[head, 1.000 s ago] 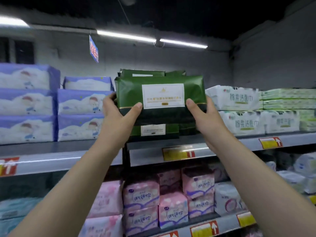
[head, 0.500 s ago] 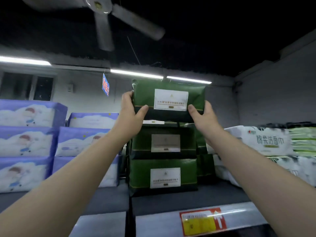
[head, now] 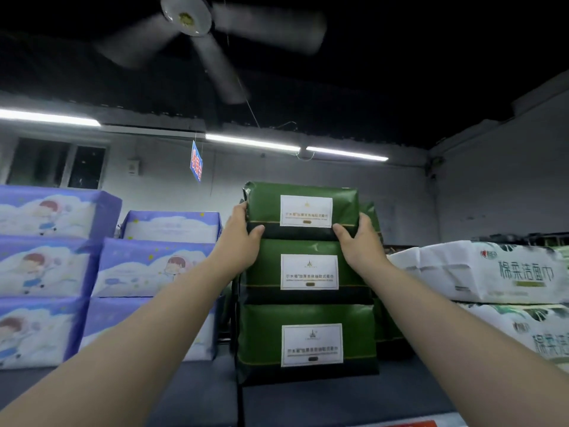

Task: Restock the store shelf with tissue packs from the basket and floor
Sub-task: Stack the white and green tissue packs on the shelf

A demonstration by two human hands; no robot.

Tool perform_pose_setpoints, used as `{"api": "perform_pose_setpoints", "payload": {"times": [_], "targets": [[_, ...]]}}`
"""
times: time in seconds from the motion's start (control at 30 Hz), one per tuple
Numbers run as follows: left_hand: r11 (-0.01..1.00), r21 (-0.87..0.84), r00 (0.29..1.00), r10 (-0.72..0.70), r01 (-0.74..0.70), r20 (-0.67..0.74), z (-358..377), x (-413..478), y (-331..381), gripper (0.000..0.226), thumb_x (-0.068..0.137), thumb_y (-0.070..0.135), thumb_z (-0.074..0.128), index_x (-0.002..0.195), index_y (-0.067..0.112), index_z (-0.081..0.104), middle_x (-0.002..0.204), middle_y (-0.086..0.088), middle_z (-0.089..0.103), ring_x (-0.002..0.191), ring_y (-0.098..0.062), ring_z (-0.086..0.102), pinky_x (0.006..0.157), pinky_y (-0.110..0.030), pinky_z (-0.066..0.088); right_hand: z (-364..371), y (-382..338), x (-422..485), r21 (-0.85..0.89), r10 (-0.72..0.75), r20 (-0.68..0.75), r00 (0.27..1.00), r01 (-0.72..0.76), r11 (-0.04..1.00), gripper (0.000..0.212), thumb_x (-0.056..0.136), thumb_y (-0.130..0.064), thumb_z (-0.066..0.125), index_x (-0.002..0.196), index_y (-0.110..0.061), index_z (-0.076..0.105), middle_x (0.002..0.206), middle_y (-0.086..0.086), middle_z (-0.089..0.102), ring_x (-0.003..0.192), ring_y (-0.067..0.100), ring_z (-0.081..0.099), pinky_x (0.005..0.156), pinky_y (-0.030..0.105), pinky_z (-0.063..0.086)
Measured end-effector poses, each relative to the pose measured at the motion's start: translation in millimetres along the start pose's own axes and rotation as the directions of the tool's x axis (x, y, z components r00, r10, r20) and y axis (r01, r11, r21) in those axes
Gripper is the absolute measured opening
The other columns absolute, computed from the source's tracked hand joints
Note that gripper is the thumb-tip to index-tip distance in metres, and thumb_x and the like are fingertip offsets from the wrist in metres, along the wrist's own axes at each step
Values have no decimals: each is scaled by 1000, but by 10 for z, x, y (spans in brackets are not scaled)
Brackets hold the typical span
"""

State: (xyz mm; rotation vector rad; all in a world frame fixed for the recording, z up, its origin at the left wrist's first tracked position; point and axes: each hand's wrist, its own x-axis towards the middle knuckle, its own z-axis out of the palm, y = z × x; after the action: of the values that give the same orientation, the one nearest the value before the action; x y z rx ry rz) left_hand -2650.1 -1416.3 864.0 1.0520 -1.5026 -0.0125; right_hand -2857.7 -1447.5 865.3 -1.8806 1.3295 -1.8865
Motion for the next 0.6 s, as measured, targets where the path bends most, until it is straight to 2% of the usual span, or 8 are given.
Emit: {"api": "perform_pose_setpoints", "payload": {"times": [0.1,0.2,0.33,0.43,0.5,0.6], "targets": [[998,60,1000,4,-4,-2,28,-38,6,44,100,18,44,142,14,32,137,-9,48,123,-26,47,100,-36,38,22,-1,-34,-42,1,-11,1000,-1,999,50,99,-32,51,141,-11,35,135,8,52,128,29,47,88,30,37],[995,92,999,32,-33,9,49,-111,-9,55,98,23,47,147,12,24,141,-12,44,127,-28,44,106,-39,37,-5,26,-94,-121,-40,-11,999,39,992,57,97,-39,52,142,-10,33,141,10,47,134,33,38,103,42,38],[967,254,999,28,-31,14,91,-323,18,80,97,31,51,153,7,-1,158,-14,16,145,-33,19,118,-46,20,-123,62,-351,-262,-103,57,993,114,958,76,95,-44,52,153,-12,14,155,10,29,144,31,23,116,48,27],[898,440,998,-11,-17,62,141,-547,76,83,98,40,44,153,8,-9,162,-10,-11,149,-27,-4,120,-49,6,-293,97,-651,-372,-144,135,980,185,910,79,96,-48,48,155,-14,8,160,9,19,147,27,17,119,45,21],[872,486,993,-7,-50,115,186,-725,169,81,99,43,42,153,12,-10,161,-8,-18,149,-25,-12,120,-51,-1,-454,135,-863,-477,-168,205,964,248,843,78,98,-48,45,155,-13,6,162,9,14,149,24,12,121,40,16],[864,480,975,50,-151,217,283,-1038,396,79,100,43,40,153,18,-12,161,-3,-20,149,-21,-13,117,-51,-5,-778,211,-1155,-589,-197,267,943,321,741,76,98,-48,44,155,-11,11,162,10,15,149,24,11,121,39,14]]}}
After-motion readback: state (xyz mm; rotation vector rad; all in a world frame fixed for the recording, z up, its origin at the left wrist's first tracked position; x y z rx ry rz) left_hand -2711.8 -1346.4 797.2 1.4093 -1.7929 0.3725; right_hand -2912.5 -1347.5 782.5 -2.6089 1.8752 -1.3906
